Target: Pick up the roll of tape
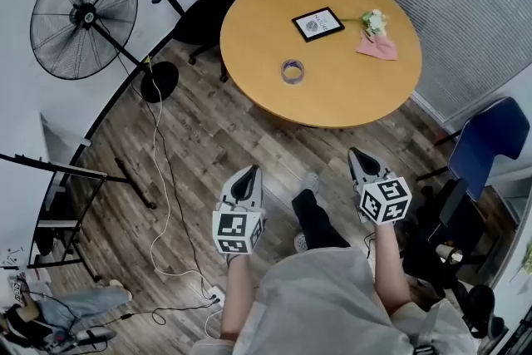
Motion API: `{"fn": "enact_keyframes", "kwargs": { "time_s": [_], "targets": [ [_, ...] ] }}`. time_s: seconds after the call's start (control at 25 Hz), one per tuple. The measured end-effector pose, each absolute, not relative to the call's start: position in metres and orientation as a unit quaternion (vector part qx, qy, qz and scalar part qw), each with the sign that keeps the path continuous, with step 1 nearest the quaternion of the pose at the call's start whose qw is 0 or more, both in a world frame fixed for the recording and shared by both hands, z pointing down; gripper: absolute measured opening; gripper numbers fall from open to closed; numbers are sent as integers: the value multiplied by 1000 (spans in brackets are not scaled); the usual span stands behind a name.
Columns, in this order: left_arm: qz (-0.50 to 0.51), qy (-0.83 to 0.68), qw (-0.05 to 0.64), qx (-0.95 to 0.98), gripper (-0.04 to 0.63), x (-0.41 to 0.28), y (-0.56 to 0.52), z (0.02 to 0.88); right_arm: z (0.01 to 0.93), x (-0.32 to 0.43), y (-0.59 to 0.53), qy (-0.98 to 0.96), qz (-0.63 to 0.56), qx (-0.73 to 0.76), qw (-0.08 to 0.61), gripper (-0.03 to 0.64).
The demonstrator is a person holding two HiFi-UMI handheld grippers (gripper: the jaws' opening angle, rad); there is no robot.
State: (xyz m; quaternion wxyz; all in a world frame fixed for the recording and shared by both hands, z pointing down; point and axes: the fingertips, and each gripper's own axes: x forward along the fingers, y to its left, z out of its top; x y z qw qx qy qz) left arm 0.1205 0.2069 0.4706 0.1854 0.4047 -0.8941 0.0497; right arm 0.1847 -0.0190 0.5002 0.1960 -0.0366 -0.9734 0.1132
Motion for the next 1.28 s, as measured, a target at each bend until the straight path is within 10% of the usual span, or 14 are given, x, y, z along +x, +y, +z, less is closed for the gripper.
{"fn": "enact_keyframes", "kwargs": {
  "time_s": [1.28],
  "targets": [
    [100, -853, 227, 459, 11, -116, 19, 479, 520, -40, -155, -966, 182, -4, 185, -3]
  ]
}}
